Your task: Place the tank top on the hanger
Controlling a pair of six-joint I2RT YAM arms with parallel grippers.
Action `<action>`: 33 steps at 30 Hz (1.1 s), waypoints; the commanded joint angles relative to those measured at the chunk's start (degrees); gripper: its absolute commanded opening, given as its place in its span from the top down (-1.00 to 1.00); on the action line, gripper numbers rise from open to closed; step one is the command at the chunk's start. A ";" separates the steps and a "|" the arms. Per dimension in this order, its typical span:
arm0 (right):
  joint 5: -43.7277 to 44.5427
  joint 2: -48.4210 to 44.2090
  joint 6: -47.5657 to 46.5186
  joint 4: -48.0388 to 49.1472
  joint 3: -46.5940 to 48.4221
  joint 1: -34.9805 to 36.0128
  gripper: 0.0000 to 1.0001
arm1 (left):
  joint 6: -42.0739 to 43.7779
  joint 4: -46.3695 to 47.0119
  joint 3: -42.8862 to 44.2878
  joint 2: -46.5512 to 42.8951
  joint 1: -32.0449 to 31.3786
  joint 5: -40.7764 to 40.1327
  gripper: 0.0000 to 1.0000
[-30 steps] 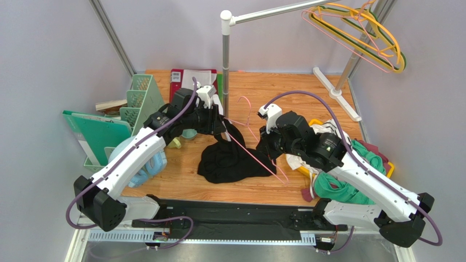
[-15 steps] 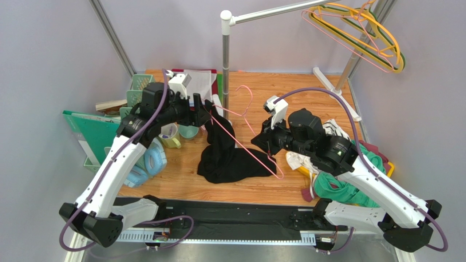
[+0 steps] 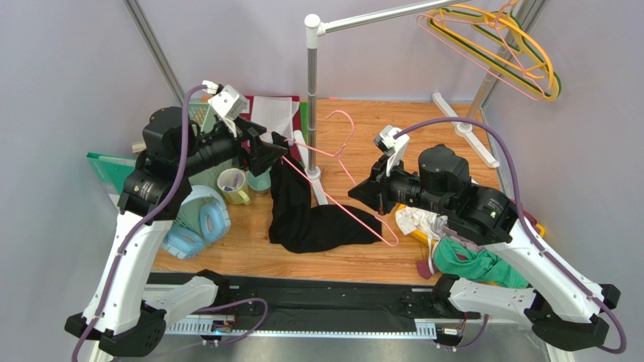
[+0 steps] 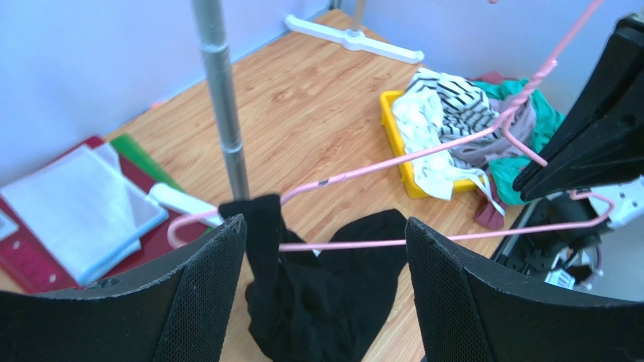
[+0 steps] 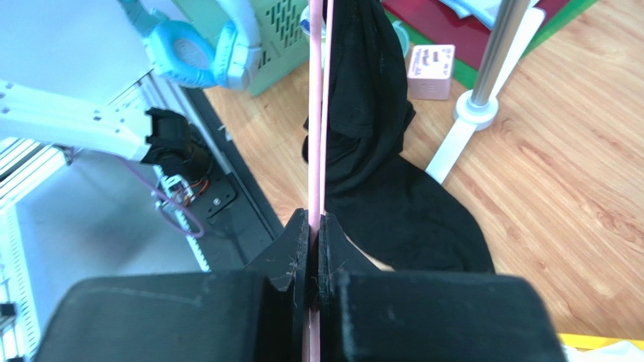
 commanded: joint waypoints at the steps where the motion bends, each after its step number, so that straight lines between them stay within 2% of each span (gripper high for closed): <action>1: -4.53 -0.37 0.34 -0.52 4.68 -0.18 1.00 | 6.40 0.20 3.41 3.53 0.18 10.04 -0.64; 8: -8.48 1.65 -0.27 -3.68 7.85 -0.18 1.00 | 9.48 -1.46 5.44 7.48 0.27 17.42 -0.64; 16: -11.04 3.06 -0.54 -4.04 8.91 -0.35 1.00 | 8.78 -5.24 4.47 8.54 0.27 25.07 -0.61; 22: -14.28 3.15 -0.10 -0.88 7.24 -1.76 1.00 | 8.52 -7.44 2.01 8.01 0.18 28.49 -0.47; 27: -17.63 4.20 0.52 1.32 6.79 -2.11 1.00 | 9.65 -8.15 0.52 7.40 0.18 28.07 -0.46; 29: -18.42 4.38 0.51 1.50 6.97 -2.20 1.00 | 9.57 -8.32 -0.09 7.48 0.09 28.50 -0.37; 33: -19.21 4.73 0.60 1.67 7.15 -2.63 1.00 | 9.04 -8.32 -1.15 7.48 0.18 29.12 0.02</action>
